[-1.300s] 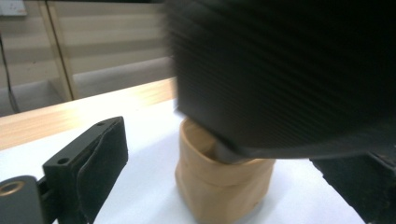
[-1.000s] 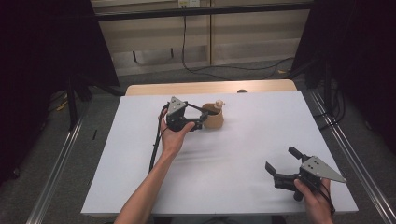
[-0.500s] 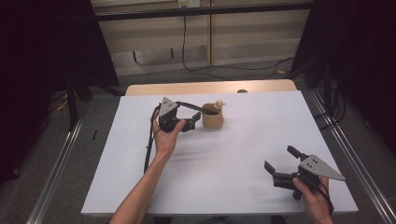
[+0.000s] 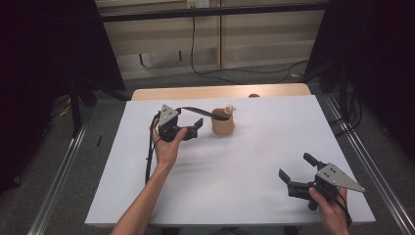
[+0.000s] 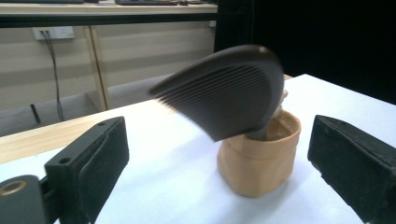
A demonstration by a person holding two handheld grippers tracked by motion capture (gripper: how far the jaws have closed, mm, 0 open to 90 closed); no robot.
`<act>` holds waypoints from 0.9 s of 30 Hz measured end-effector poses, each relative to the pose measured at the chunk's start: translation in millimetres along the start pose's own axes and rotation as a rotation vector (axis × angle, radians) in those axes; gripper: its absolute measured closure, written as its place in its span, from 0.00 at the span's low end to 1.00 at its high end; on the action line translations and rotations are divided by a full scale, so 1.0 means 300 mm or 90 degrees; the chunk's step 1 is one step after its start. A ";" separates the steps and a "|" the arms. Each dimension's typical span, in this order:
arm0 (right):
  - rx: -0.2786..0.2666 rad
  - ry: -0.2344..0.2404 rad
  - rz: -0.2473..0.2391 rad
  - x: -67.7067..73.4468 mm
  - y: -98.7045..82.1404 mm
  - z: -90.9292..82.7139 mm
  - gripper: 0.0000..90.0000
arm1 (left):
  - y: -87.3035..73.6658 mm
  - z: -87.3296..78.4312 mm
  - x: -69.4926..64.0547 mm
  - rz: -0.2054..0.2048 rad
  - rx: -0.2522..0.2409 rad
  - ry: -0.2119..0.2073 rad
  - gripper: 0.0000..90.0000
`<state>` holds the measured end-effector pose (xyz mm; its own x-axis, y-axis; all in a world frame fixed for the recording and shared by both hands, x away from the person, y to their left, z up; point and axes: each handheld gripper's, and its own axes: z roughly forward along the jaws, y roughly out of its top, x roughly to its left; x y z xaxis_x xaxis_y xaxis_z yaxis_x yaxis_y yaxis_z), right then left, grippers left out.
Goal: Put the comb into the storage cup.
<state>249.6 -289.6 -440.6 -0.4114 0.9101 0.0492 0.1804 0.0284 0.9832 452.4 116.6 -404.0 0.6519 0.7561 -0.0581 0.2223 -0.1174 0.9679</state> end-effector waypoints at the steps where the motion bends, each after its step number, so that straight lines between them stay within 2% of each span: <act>1: 0.001 -0.001 -0.003 0.001 0.001 -0.002 0.00 | -0.003 -0.007 0.003 -0.005 -0.004 -0.001 0.06; 3: 0.000 -0.002 -0.005 0.004 0.001 -0.001 0.00 | -0.006 -0.019 0.008 -0.004 -0.002 -0.005 0.06; 7: 0.000 -0.006 -0.006 0.004 0.002 0.002 0.00 | -0.008 -0.050 0.011 -0.005 -0.023 -0.007 0.05; 9: -0.002 -0.010 -0.003 0.004 0.002 0.003 0.00 | -0.007 -0.064 0.012 0.005 -0.024 -0.007 0.04; 11: -0.003 -0.012 -0.006 0.003 0.004 -0.001 0.00 | -0.010 -0.082 0.008 -0.003 -0.029 -0.002 0.03; 14: -0.006 -0.015 -0.004 0.003 0.005 -0.004 0.00 | -0.009 -0.101 0.004 -0.001 -0.024 -0.003 0.02; 18: -0.005 -0.015 -0.005 0.005 0.006 -0.007 0.00 | -0.014 -0.127 -0.002 0.005 -0.034 -0.017 0.03; 20: -0.006 -0.016 -0.003 0.005 0.007 -0.006 0.00 | -0.017 -0.137 -0.010 0.019 -0.033 -0.013 0.03; 21: -0.006 -0.016 -0.004 0.005 0.007 -0.006 0.00 | -0.018 -0.149 -0.012 0.036 -0.034 -0.003 0.03; 24: -0.006 -0.016 -0.004 0.005 0.006 -0.005 0.00 | -0.024 -0.173 -0.017 0.031 -0.041 -0.001 0.03; 27: -0.006 -0.016 -0.005 0.005 0.007 -0.007 0.00 | -0.043 -0.196 -0.018 0.031 -0.046 0.017 0.03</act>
<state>247.5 -289.0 -438.0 -0.3908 0.9197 0.0370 0.1693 0.0323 0.9850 403.4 151.9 -401.7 0.6403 0.7681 -0.0048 0.1371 -0.1081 0.9846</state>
